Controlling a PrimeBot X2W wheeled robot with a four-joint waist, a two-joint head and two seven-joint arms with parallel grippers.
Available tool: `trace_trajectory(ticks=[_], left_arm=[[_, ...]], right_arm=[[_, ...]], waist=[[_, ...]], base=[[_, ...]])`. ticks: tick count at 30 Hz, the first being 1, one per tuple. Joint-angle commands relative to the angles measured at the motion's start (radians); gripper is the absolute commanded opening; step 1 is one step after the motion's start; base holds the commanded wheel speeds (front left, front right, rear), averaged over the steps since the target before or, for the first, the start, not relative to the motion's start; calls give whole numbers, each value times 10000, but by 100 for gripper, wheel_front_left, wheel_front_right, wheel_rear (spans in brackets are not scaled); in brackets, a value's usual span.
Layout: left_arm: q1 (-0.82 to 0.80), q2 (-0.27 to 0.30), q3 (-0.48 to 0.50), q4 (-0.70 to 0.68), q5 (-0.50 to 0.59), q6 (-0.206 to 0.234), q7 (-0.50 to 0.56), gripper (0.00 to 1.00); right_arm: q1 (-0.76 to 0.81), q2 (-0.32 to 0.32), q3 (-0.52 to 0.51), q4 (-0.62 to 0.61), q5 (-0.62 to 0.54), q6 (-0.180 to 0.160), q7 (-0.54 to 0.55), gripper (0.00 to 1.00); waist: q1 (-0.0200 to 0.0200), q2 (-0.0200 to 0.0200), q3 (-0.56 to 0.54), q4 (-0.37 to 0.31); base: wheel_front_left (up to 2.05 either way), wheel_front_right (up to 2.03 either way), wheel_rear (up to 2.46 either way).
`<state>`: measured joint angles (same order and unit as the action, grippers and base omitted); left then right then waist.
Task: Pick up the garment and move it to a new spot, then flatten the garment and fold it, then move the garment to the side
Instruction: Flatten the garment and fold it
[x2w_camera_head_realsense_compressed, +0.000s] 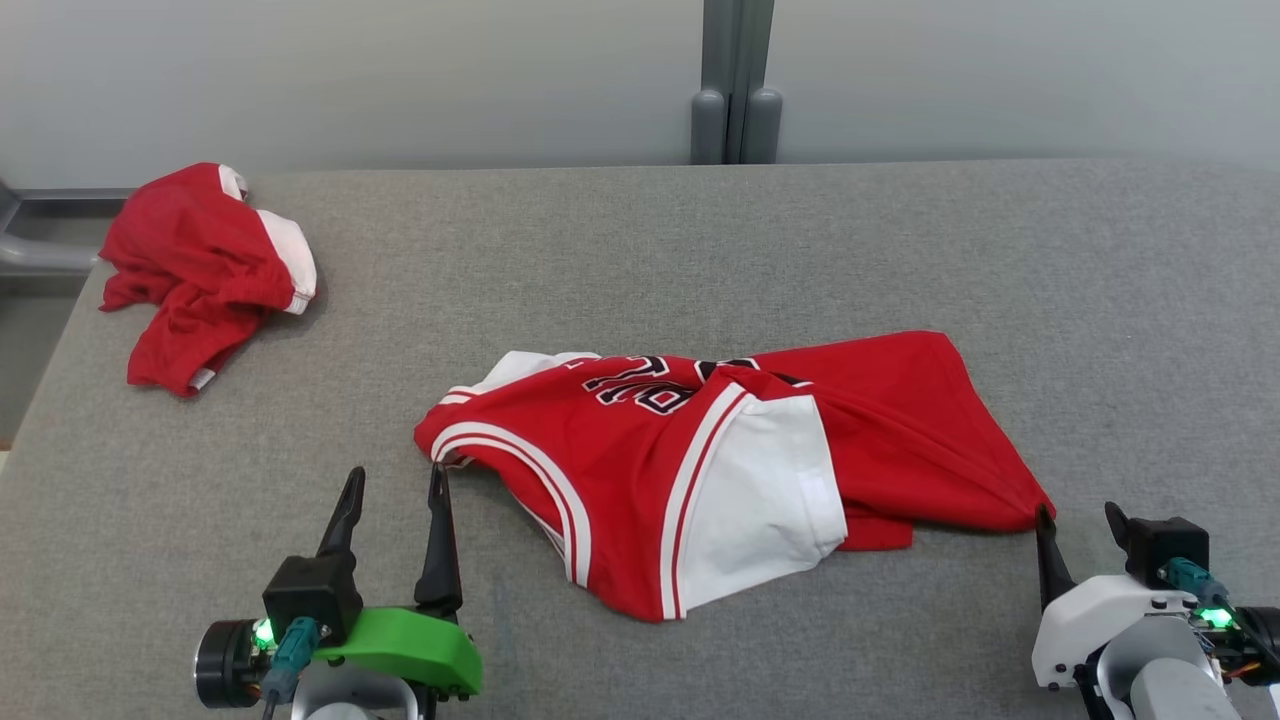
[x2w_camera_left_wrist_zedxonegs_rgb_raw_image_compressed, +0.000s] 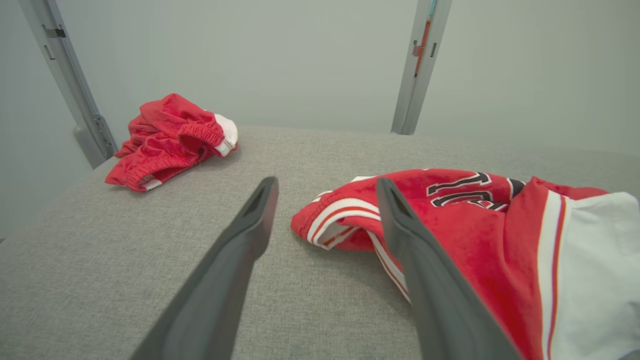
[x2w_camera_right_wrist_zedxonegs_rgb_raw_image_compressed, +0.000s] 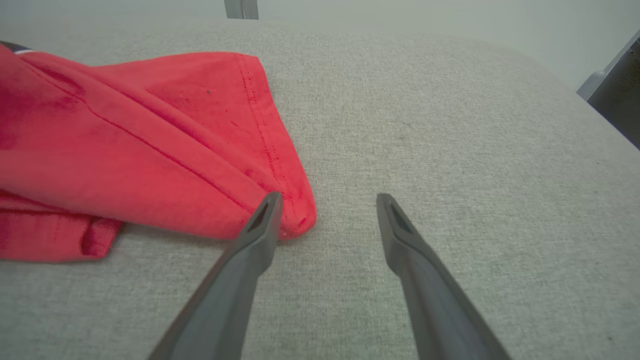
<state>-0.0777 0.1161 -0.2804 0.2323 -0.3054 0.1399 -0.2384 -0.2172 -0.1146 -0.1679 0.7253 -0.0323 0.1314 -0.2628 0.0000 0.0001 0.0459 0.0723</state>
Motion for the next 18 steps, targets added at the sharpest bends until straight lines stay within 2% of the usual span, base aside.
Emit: trace_trajectory(ticks=[1, 4, 9, 18], left_arm=[[99, 83, 6, -34, 22, 38, 6, 100], [200, 97, 9, -4, -50, 62, -3, 100], [286, 12, -60, 22, -137, 43, -61, 100], [88, -197, -328, 176, -210, -56, -123, 100]], right_arm=[[161, -15, -102, 13, -87, -14, -30, 100], [346, -16, -368, -172, -83, -14, -30, 100], [594, 81, -676, -1180, -89, -14, -30, 100], [906, 375, -324, -3049, -133, -14, -30, 100]], waist=[[0, -1, -23, -15], [0, -1, -127, -53], [0, -1, -409, -222], [0, -1, -743, -384]], base=[[0, 0, 0], [0, 0, 0], [0, 0, 0], [0, 0, 0]])
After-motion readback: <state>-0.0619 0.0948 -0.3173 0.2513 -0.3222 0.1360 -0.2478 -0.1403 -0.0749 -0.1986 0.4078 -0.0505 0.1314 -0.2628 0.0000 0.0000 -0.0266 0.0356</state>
